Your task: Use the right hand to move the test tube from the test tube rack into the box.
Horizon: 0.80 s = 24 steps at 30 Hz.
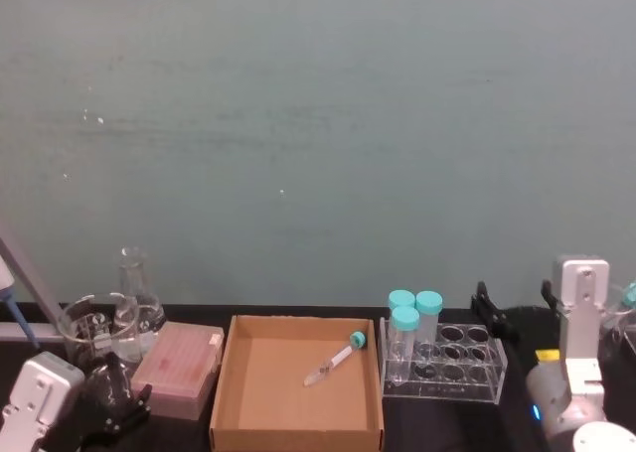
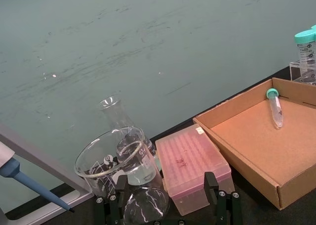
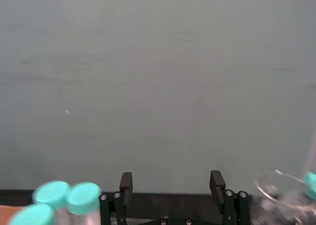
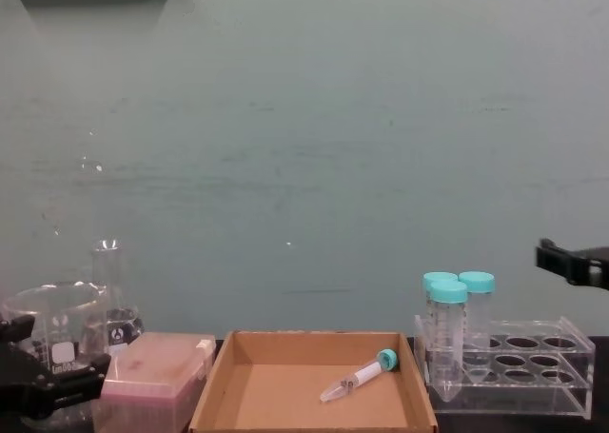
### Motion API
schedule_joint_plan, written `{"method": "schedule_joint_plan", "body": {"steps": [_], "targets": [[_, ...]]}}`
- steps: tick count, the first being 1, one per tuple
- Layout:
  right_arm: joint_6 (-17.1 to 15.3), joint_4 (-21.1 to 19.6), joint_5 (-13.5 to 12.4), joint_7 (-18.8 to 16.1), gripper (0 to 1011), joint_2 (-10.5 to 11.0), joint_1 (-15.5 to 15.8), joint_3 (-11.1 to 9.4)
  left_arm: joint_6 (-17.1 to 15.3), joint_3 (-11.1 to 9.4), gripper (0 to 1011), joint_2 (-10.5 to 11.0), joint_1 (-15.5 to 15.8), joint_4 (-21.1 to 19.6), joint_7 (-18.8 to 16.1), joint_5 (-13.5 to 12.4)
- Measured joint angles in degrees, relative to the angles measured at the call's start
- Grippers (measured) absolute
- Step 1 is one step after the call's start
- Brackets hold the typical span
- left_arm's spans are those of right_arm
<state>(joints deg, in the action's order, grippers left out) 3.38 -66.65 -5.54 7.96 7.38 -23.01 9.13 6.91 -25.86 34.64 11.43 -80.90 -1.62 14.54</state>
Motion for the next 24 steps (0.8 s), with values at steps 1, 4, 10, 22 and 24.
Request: {"method": "schedule_joint_plan", "body": {"steps": [1,4,10,22,24], "targets": [[-0.17,-0.09,0.13,0.32,1002,-0.04,0.17,-0.27,0.0,0.0,1000,0.0,0.0,0.0,0.0,0.0],[-0.42,-0.32,0.6,1.1,1002,-0.26,0.7,-1.12,0.0,0.0,1000,0.0,0.0,0.0,0.0,0.0],[-0.34,-0.78,1.22,0.98,1002,-0.31,1.1,-1.5,0.0,0.0,1000,0.0,0.0,0.0,0.0,0.0],[-0.45,-0.78,1.18,1.11,1002,-0.29,1.14,-1.53,0.0,0.0,1000,0.0,0.0,0.0,0.0,0.0],[-0.46,-0.77,1.17,1.16,1002,-0.29,1.14,-1.54,0.0,0.0,1000,0.0,0.0,0.0,0.0,0.0]]}}
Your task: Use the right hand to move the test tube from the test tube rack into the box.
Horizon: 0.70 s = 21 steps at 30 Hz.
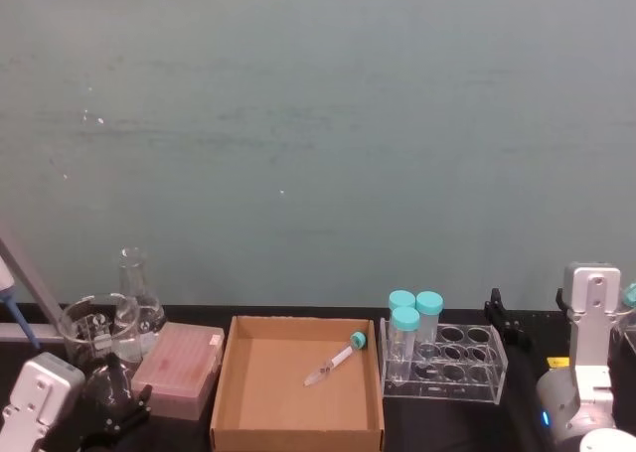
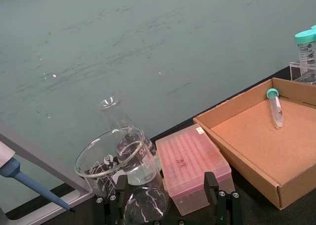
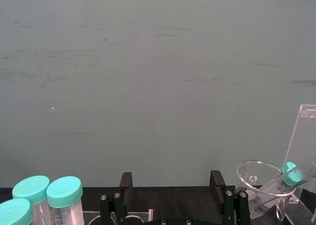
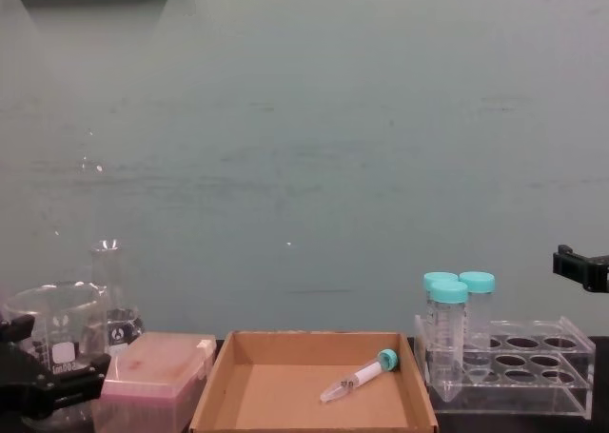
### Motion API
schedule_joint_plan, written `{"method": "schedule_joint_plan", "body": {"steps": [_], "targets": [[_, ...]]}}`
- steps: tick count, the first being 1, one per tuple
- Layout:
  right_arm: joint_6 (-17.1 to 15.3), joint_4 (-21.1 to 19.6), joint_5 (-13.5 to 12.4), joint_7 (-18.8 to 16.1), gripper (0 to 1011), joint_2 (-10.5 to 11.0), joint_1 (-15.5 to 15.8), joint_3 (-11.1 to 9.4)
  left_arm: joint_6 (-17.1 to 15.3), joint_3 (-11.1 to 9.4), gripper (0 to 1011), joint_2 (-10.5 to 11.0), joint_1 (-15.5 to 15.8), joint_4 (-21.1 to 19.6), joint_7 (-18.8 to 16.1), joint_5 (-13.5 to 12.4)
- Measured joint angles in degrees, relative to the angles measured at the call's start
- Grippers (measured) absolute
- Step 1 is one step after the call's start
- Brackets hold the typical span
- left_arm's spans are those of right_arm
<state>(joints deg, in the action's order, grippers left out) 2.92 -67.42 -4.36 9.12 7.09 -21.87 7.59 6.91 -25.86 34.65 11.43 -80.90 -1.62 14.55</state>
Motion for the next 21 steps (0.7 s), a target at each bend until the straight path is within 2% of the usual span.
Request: {"method": "schedule_joint_plan", "body": {"steps": [21], "targets": [[-0.1,0.07,-0.06,0.18,1002,0.0,0.0,0.0,0.0,0.0,1000,0.0,0.0,0.0,0.0,0.0]]}}
